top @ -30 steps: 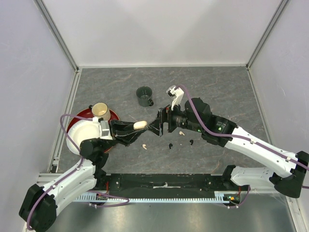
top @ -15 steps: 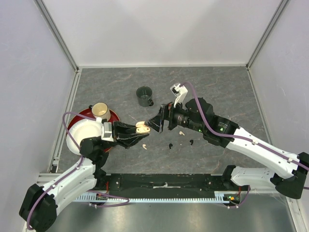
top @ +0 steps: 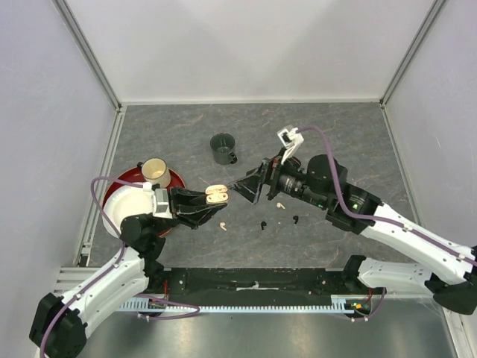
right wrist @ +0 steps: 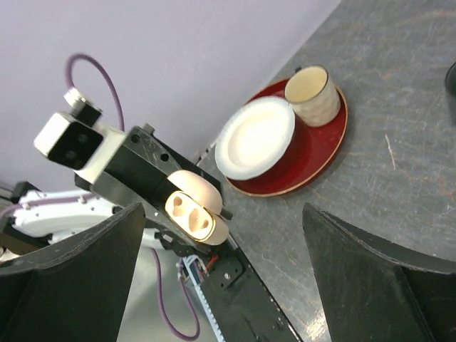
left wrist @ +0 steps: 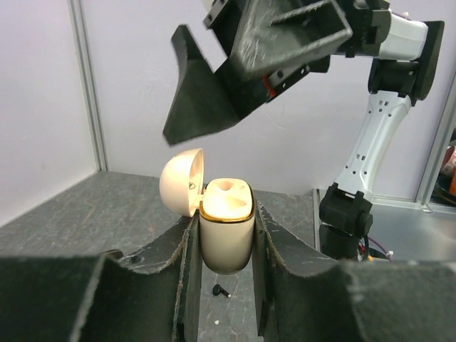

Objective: Insert the wireless bluetooth earbuds into the charging case
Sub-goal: Open the charging case, then pick up the earbud from the center of the board.

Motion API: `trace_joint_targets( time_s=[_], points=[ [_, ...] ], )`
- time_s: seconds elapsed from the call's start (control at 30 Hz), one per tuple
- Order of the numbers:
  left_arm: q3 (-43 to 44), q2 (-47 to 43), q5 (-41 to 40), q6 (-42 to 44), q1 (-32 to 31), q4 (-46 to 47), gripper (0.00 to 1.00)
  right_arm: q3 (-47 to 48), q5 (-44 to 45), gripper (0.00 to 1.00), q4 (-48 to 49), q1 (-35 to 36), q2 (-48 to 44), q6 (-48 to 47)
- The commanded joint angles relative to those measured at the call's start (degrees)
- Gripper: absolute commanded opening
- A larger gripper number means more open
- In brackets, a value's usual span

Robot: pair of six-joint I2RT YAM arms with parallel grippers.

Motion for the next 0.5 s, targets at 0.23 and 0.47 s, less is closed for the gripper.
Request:
trace_joint_targets(
  time_s=[0.23, 0.47],
  points=[
    [-0.3, -6.3, -3.5, 3.5, -0.1, -7.5, 0.02, 2.1, 30.4, 0.98, -21.8, -9.6, -5.4, 4.5],
    [0.8, -8.7, -3.1, 3.7, -0.1, -11.0, 0.02, -2.2, 24.0, 0.98, -22.9, -11.4, -0.6, -14.7]
  ],
)
